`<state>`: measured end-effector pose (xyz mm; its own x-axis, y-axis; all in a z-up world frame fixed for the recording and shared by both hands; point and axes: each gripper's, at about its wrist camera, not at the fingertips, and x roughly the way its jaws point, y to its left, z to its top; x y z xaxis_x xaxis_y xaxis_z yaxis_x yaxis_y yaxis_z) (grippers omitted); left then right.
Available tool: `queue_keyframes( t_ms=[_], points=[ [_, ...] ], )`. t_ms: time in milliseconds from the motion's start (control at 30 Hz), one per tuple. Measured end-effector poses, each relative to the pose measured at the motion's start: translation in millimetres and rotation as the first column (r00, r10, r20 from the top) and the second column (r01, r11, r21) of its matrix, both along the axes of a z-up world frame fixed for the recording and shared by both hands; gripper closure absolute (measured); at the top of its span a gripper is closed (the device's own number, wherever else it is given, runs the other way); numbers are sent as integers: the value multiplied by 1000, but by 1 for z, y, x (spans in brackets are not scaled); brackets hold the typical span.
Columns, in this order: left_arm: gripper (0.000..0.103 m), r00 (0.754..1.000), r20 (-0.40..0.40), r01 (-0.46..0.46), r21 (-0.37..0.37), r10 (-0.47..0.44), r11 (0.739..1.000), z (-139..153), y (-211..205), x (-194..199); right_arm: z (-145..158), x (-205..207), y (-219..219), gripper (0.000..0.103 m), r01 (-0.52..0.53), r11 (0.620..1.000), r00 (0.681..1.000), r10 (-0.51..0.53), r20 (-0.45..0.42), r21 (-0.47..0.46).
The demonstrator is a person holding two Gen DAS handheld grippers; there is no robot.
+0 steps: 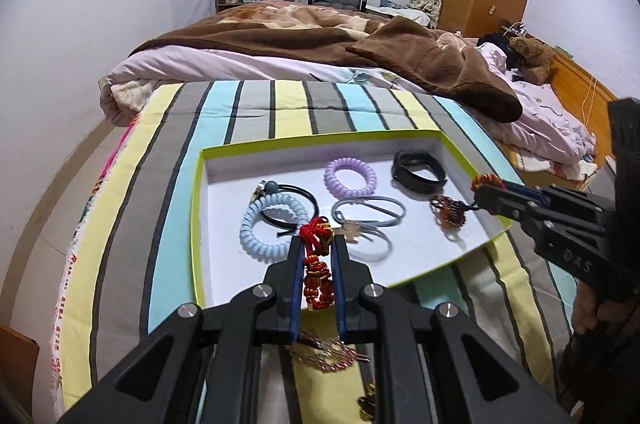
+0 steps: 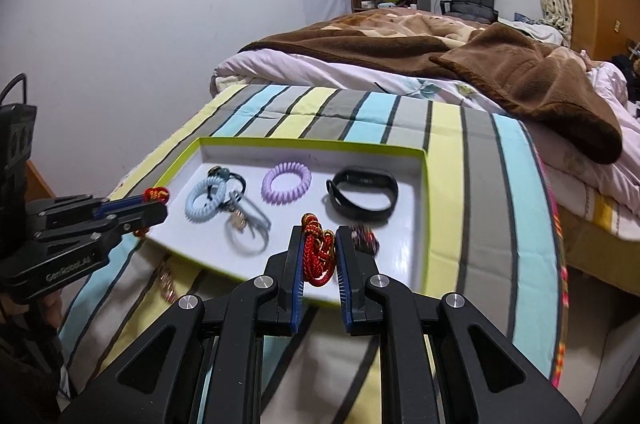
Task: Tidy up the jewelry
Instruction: 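Carry both red cord bracelets into the box and open both grippers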
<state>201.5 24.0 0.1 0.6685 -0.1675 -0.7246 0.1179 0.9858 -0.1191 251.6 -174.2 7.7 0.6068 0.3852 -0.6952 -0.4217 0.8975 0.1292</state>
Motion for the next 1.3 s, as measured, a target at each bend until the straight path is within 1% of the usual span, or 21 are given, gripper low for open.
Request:
queue_keyframes(
  t_ms=[100, 233, 333, 433, 633, 867, 1067, 1167, 1300],
  points=[
    [89, 1000, -16, -3, 4, 3, 1000, -7, 3, 5, -6, 13, 9, 88, -18, 1000, 1000, 18, -6, -19],
    [89, 999, -43, -17, -11, 16, 1000, -16, 8, 12, -16, 29, 19, 88, -38, 999, 999, 37, -33, -37],
    [89, 999, -49, -6, 5, 7, 1000, -21, 6, 13, -24, 37, 22, 88, -42, 998, 998, 39, -54, -44],
    [89, 998, -63, -13, -6, 12, 1000, -26, 7, 16, -31, 44, 25, 88, -44, 997, 997, 40, -72, -57],
    [89, 996, -87, -14, -11, 13, 1000, -34, 8, 19, -41, 50, 27, 88, -51, 996, 995, 45, -92, -69],
    [88, 995, -95, -12, -25, 9, 1000, -36, 8, 21, -47, 51, 32, 88, -71, 993, 992, 61, -106, -92],
    [83, 995, -98, -17, -27, 14, 999, -37, 9, 21, -47, 50, 33, 87, -74, 993, 992, 64, -107, -93],
    [73, 995, -95, -10, -37, 6, 999, -36, 9, 20, -47, 49, 34, 81, -80, 992, 992, 71, -103, -94],
    [72, 996, -92, -19, -36, 16, 999, -35, 11, 20, -46, 47, 33, 75, -81, 993, 992, 73, -104, -83]
  ],
)
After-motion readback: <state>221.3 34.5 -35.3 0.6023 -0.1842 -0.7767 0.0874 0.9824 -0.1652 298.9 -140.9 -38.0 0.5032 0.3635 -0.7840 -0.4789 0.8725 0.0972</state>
